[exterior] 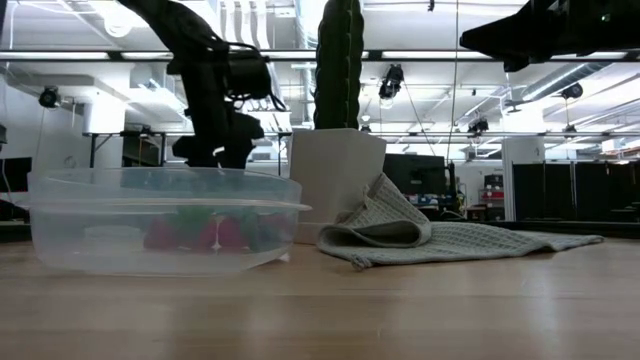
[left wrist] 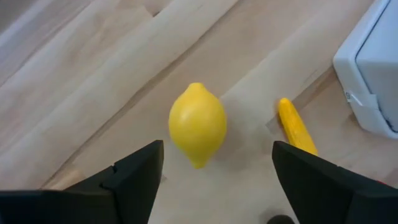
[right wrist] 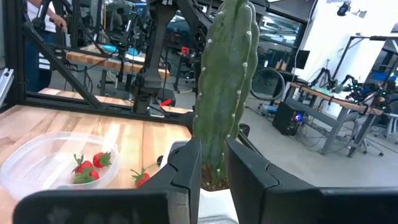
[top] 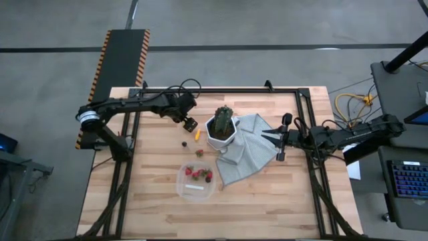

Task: Pick and placing Produce into tupperware
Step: Put the lemon into the transparent plastic container

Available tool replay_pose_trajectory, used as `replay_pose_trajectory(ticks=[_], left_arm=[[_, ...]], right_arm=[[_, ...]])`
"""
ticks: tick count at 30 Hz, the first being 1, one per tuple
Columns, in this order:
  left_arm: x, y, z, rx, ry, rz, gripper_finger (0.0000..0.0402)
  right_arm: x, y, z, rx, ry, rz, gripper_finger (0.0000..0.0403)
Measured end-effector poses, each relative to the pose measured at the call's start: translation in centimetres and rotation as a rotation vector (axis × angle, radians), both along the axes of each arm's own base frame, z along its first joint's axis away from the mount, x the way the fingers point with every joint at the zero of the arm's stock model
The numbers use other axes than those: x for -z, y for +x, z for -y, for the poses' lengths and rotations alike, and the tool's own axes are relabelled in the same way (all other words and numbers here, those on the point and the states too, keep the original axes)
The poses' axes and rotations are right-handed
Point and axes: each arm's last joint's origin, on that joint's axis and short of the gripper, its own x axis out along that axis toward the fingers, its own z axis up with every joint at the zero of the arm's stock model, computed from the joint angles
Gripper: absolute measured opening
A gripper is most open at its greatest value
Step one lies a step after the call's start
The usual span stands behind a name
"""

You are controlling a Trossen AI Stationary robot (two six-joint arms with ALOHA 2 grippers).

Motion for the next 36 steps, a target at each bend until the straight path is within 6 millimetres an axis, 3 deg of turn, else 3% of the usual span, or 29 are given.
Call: replay_pose_trajectory(ticks=[9, 36], left_arm=[[0.8, 0.3, -0.1, 0.003, -0.027, -0.019, 0.0315], [5.2, 1.4, -2.3, -0.045, -0.044, -0.099, 0.0316]], right_arm=[[0.0, 0.0, 0.0, 0.0, -0.002, 0.0, 0.0061], [0.0, 0.0, 0.0, 0.0, -0.003, -0.005, 0.006]])
